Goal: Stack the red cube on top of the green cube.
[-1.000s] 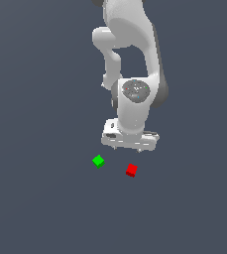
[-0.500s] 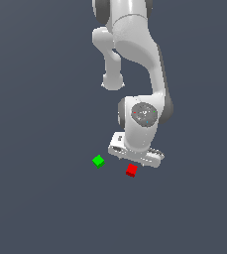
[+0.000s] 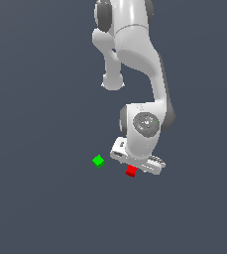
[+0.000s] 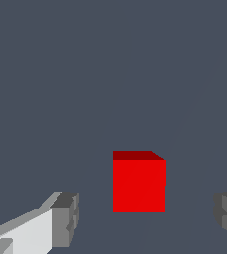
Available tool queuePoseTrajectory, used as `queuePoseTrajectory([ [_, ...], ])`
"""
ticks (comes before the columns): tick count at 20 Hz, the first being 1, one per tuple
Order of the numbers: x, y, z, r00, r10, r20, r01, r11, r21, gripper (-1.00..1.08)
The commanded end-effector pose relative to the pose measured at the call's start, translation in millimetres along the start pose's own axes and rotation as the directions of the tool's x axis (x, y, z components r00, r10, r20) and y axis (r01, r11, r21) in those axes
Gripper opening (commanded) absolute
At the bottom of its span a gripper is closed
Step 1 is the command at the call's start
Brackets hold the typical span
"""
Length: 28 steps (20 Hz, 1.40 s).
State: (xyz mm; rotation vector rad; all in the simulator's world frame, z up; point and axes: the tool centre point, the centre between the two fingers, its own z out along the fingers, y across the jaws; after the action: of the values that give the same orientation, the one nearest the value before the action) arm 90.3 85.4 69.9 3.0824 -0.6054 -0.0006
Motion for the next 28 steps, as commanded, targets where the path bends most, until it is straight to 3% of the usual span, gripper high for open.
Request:
queuePoseTrajectory([
  [1,1.1,-0.8,0.6,1.000,0.005,0.000,-0.005,1.000,0.000,1.00],
  [8,0.7,-0.4,3.4,1.000,0.002,0.000,-0.002,1.000,0.000,1.00],
  [18,-0.3,0.4,47.3,1.000,0.002,0.000,-0.002,1.000,0.000,1.00],
  [24,1.1,-0.2,49.9,1.000,0.002,0.000,-0.002,1.000,0.000,1.00],
  [25,1.1,-0.2,49.9,1.000,0.002,0.000,-0.002,1.000,0.000,-1.00],
  [28,1.1,-0.2,49.9,1.000,0.002,0.000,-0.002,1.000,0.000,-1.00],
])
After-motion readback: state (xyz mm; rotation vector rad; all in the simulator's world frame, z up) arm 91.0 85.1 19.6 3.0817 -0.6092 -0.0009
